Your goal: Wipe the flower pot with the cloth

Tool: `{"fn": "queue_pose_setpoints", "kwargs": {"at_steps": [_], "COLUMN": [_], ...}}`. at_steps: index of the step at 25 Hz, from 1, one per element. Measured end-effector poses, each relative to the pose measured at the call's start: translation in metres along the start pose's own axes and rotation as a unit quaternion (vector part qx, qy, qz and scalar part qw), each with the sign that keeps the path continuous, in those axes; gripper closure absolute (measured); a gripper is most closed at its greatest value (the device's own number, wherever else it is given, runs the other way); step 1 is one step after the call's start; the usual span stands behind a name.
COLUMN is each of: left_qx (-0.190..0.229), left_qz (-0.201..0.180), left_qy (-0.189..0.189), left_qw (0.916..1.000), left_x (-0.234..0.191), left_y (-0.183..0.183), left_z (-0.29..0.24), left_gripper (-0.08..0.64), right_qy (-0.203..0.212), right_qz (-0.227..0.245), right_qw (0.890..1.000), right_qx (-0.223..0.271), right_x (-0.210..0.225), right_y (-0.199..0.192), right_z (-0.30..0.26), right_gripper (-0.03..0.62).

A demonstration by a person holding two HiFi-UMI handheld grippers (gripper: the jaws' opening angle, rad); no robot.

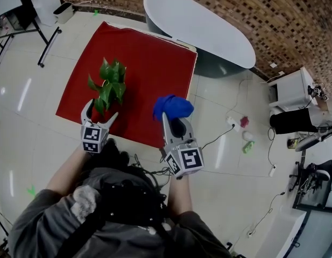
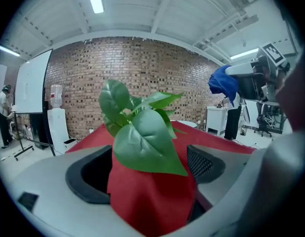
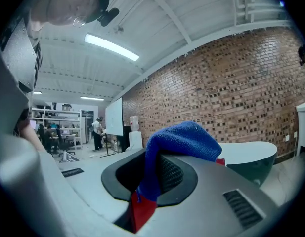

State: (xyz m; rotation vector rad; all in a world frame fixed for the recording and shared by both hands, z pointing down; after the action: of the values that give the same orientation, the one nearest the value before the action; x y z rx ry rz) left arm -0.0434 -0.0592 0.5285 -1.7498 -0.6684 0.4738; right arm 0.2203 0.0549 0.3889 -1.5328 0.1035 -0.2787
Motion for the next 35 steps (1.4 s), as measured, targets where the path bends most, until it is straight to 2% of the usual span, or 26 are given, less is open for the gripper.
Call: {"fn": "queue_pose_setpoints", "kwargs": {"at_steps": [5,13,18,25,30,35], "left_qx": [-0.014,-0.038,-0.035,-0.042,-0.024,-0.012], "left_qz": [-0.013,-0.001,-0.033,-0.055,-0.074,-0.081], "left_qy": [-0.012,-0.023,-0.034,-0.057,-0.107,-0.165], "left_qw": [0.9998,0.999,0.9983,0.996,0.9913,0.9829], "left_x": [0.0,-0.019,-0.031,-0.058,-0.073,-0.087], "left_y": [-0.002,-0.014,-0.019,-0.001,-0.007,-0.01], "left_z": [-0.032,-0.071,-0.089,-0.128,-0.139,-0.146], "left_gripper": [0.091,0.089,0.09,0.098,0.1,0.101], "right_qy": [0.012,0.027,0.037,0.07,0.111,0.154], "right_qz": [-0.006,-0.01,-0.014,-0.019,-0.016,-0.02], "right_qw": [1.0,0.997,0.994,0.987,0.98,0.972], "right_qx": [-0.026,-0.067,-0.099,-0.144,-0.165,-0.178], "right_x": [0.004,0.009,0.012,0.028,0.034,0.042], "right_y": [-0.02,-0.057,-0.088,-0.104,-0.126,-0.141], "right_z": [-0.017,-0.052,-0.081,-0.159,-0.202,-0.24], "right_gripper": [0.529,0.529,0.529,0.529,0.529,0.529]}}
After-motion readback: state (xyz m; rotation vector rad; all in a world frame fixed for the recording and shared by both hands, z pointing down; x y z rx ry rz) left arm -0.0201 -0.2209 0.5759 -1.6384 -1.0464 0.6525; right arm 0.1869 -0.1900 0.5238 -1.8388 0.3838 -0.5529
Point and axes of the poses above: the fingertips, and each gripper's own axes: z backward along the fingers, x to its right, y out of its top, the point moved 9 cm from there along z, backward along the fingers, and after that the axes turned 6 degrees about x, right-handed, at the moved point
